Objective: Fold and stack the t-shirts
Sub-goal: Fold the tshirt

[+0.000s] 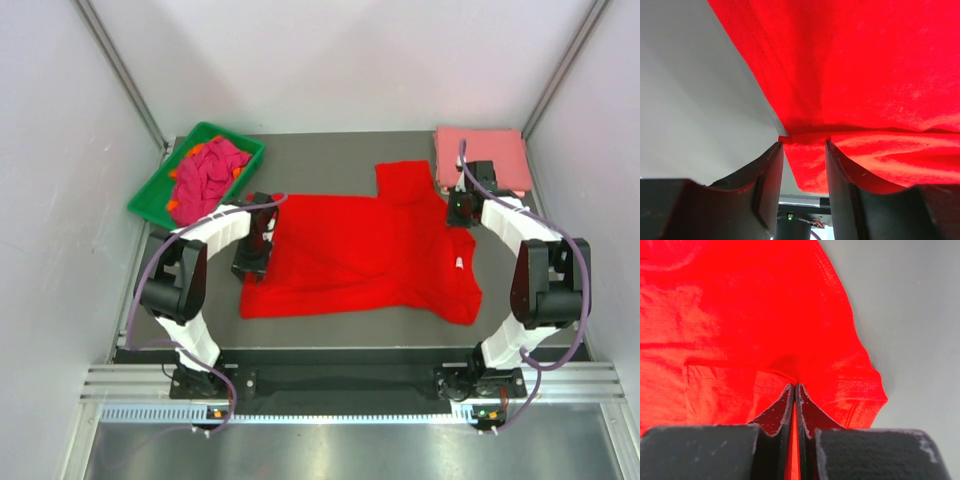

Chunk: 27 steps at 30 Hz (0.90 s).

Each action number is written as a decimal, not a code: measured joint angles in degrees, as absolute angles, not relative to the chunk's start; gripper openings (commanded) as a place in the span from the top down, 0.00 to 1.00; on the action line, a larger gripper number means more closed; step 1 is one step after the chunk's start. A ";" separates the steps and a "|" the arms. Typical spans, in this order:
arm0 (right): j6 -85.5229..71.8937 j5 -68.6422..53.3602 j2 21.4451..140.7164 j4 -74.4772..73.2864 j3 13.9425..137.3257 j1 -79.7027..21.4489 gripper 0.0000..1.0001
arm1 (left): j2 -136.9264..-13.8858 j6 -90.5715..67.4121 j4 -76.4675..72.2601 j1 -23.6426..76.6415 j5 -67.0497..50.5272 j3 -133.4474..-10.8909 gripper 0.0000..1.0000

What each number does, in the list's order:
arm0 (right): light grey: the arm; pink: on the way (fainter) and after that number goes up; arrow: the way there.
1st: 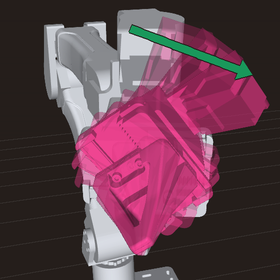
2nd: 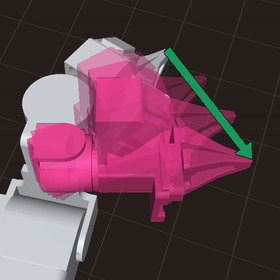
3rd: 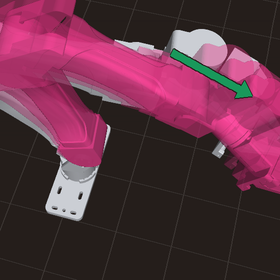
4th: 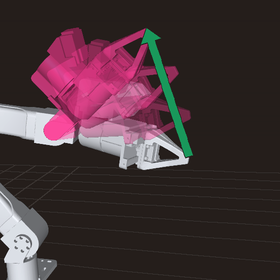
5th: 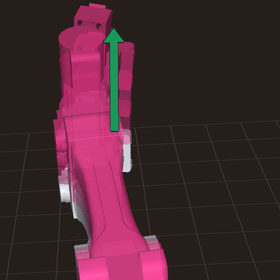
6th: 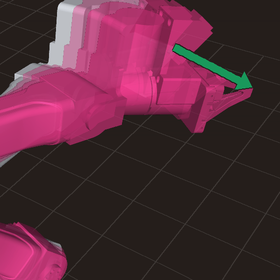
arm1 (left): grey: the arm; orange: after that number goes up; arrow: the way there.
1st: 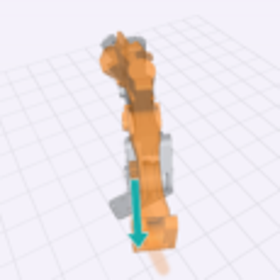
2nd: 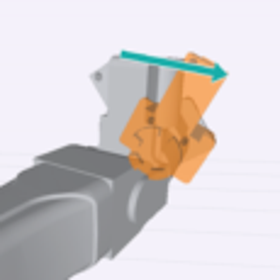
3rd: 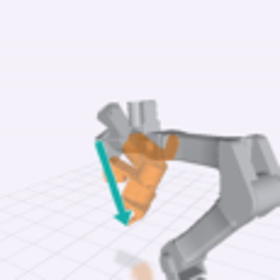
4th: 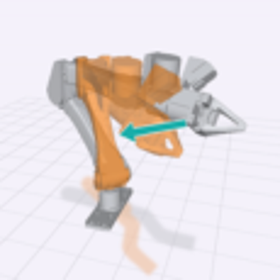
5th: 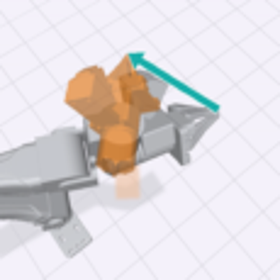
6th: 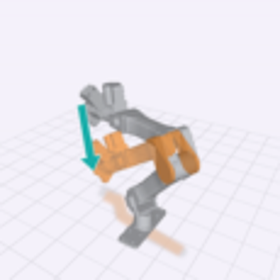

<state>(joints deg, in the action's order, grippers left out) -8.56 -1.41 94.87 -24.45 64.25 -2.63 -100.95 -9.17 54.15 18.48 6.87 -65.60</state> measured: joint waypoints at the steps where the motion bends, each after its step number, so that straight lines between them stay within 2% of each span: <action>1: -8.56 -1.41 94.87 -24.45 64.25 -2.63 1.00 | -101.03 -9.17 54.17 18.48 6.85 -65.54 0.58; 3: -8.56 -1.41 94.87 -24.45 64.25 -2.63 1.00 | -101.30 -9.15 54.11 18.48 6.63 -65.54 0.62; 5: -8.56 -1.39 94.87 -24.45 64.25 -2.63 1.00 | -101.86 -9.19 54.13 18.48 6.66 -65.54 0.73; 7: -8.56 -1.39 94.87 -24.47 64.25 -2.63 1.00 | -102.59 -9.23 54.13 18.48 6.72 -65.54 0.86; 8: -8.56 -1.39 94.85 -24.47 64.25 -2.63 1.00 | -102.78 -9.37 54.13 18.48 6.76 -65.54 1.00; 27: -8.75 2.48 89.10 -23.18 64.12 -3.38 1.00 | -102.89 -15.64 54.02 18.41 10.98 -68.01 1.00</action>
<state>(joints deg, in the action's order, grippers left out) -8.75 2.48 89.10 -23.18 64.12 -3.38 -102.89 -15.64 54.02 18.41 10.98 -68.01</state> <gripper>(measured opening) 0.007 0.012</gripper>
